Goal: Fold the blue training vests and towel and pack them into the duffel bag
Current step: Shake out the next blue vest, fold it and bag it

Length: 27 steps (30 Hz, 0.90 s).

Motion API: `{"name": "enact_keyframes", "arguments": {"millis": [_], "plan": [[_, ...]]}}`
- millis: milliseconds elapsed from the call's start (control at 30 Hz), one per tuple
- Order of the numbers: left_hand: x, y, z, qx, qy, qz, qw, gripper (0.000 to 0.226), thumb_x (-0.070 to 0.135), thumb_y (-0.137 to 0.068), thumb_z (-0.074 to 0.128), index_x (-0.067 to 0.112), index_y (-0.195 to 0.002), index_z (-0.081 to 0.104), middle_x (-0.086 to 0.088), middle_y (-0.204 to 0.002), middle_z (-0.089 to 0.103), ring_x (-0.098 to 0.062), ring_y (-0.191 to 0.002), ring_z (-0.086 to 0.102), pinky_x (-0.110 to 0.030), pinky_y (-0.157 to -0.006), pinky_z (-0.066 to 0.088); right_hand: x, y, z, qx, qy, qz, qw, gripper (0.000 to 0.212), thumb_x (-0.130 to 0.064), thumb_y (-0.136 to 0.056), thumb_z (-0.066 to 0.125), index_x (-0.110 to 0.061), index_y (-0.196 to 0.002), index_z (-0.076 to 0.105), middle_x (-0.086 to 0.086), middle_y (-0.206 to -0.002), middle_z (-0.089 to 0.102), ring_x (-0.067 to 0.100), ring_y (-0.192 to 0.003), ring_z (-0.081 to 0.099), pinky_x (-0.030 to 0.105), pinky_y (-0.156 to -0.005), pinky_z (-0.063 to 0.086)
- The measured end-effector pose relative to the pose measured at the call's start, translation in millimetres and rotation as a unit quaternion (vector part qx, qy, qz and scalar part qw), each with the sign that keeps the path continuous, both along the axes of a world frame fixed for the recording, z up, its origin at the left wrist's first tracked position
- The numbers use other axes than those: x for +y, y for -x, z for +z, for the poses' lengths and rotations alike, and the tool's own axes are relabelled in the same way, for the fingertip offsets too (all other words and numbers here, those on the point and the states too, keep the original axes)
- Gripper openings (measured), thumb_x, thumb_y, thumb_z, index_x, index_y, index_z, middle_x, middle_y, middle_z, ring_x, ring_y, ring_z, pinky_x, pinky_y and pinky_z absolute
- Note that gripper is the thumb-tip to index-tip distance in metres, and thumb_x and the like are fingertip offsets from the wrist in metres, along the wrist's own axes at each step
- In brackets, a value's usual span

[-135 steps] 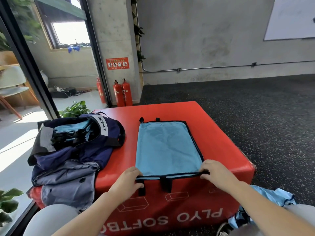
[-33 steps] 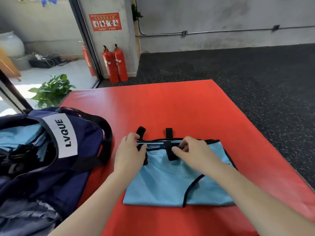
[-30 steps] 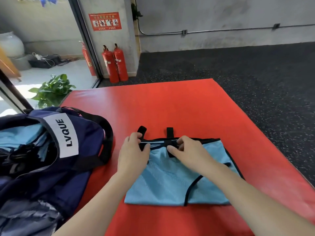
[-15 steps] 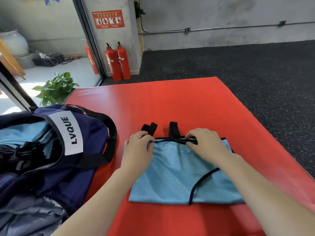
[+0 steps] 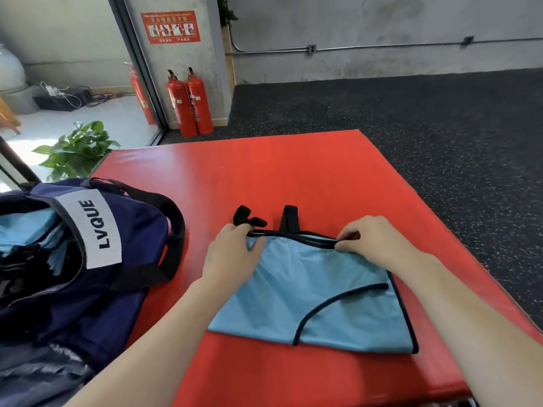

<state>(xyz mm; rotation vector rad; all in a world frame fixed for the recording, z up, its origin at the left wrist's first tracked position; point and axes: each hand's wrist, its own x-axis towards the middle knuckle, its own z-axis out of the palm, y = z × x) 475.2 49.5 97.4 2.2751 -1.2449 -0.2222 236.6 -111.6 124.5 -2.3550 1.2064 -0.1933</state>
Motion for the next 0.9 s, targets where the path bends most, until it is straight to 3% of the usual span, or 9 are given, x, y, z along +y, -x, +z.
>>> {"name": "enact_keyframes", "arguments": {"millis": [100,333,533,700,900], "plan": [[-2,2,-3,-0.010,-0.001,-0.015,1.000,0.048,0.047,-0.098,0.052,0.024,-0.141,0.052,-0.001,-0.124,0.053,-0.024,-0.114,0.053,-0.045,-0.100,0.045,5,6,4,0.017,-0.012,0.016,1.000,0.009,-0.046,-0.076,0.083,-0.039,-0.075,0.078,-0.017,-0.075,0.071,-0.001,-0.075,0.063,0.030,-0.072,0.056],[-25,25,-5,-0.053,-0.078,-0.049,0.994,0.062,0.063,-0.098,0.039,0.031,-0.151,0.037,-0.001,-0.154,0.034,-0.027,-0.140,0.030,-0.050,-0.114,0.022,38,17,2,0.057,-0.071,0.097,0.991,0.030,-0.066,-0.065,0.077,-0.037,-0.071,0.076,-0.009,-0.063,0.070,0.012,-0.065,0.065,0.036,-0.066,0.056],[-59,42,1,-0.048,-0.125,-0.125,0.983,0.068,0.066,-0.099,0.033,0.030,-0.156,0.029,-0.001,-0.167,0.016,-0.023,-0.153,0.010,-0.052,-0.120,0.009,70,18,4,0.050,-0.071,0.131,0.987,0.031,-0.060,-0.075,0.075,-0.029,-0.076,0.073,-0.008,-0.068,0.069,0.009,-0.063,0.063,0.038,-0.064,0.055],[-60,49,0,-0.035,-0.106,-0.154,0.982,0.067,0.066,-0.099,0.033,0.029,-0.155,0.033,0.000,-0.167,0.018,-0.021,-0.153,0.014,-0.053,-0.120,0.013,78,26,5,0.059,-0.056,0.137,0.987,0.034,-0.061,-0.080,0.072,-0.028,-0.081,0.070,-0.008,-0.075,0.068,0.008,-0.065,0.063,0.033,-0.063,0.053],[-21,52,8,-0.069,-0.077,-0.163,0.981,0.053,0.053,-0.101,0.045,0.031,-0.148,0.042,-0.002,-0.163,0.027,-0.022,-0.151,0.022,-0.048,-0.120,0.015,84,34,5,0.031,-0.024,0.153,0.988,0.031,-0.049,-0.078,0.078,-0.029,-0.100,0.067,-0.013,-0.095,0.066,0.005,-0.081,0.061,0.035,-0.078,0.054]]}}
